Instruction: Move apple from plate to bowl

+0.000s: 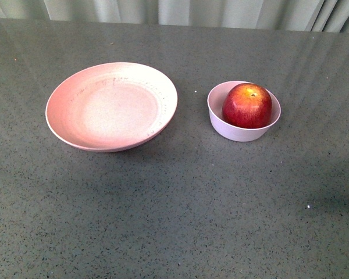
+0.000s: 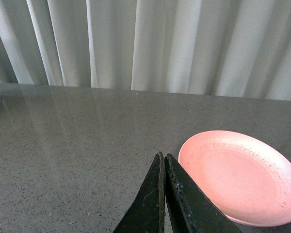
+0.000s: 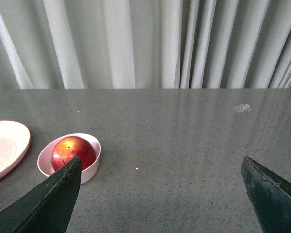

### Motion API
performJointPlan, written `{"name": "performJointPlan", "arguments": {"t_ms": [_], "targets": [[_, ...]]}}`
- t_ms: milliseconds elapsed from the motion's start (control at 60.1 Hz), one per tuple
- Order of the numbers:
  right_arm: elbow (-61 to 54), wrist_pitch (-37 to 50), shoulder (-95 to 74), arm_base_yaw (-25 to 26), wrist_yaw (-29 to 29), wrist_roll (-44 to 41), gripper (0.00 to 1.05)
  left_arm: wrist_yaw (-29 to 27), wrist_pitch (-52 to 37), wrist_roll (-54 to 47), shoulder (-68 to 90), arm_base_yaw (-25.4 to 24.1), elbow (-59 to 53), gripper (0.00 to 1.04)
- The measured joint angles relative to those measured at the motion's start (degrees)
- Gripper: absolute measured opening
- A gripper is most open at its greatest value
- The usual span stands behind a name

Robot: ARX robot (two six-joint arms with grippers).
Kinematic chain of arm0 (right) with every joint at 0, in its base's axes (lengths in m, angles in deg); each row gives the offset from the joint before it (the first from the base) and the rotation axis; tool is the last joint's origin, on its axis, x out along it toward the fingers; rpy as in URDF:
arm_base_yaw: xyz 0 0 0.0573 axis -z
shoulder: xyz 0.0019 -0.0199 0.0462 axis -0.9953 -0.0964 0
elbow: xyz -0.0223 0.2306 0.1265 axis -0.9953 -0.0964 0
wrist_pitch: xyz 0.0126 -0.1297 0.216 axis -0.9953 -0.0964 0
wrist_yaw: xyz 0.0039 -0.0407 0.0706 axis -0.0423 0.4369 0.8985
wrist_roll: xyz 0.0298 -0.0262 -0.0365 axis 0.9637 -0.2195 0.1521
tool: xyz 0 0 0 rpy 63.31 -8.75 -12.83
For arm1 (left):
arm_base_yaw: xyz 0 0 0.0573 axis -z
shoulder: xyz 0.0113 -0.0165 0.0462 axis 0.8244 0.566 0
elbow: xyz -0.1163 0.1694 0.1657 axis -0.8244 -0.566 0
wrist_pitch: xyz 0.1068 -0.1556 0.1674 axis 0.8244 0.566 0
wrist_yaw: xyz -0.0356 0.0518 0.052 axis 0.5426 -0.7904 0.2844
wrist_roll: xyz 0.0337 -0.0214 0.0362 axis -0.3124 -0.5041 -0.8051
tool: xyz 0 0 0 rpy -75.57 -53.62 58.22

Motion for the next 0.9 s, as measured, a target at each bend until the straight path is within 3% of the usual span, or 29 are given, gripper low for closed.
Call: {"name": "performJointPlan", "arguments": {"t_ms": [898], "targets": [[0.00,0.00,0.00,0.00,0.00,0.00,0.96,0.00,20.63,0.00,-21.46,0.00,0.00,0.02]]}}
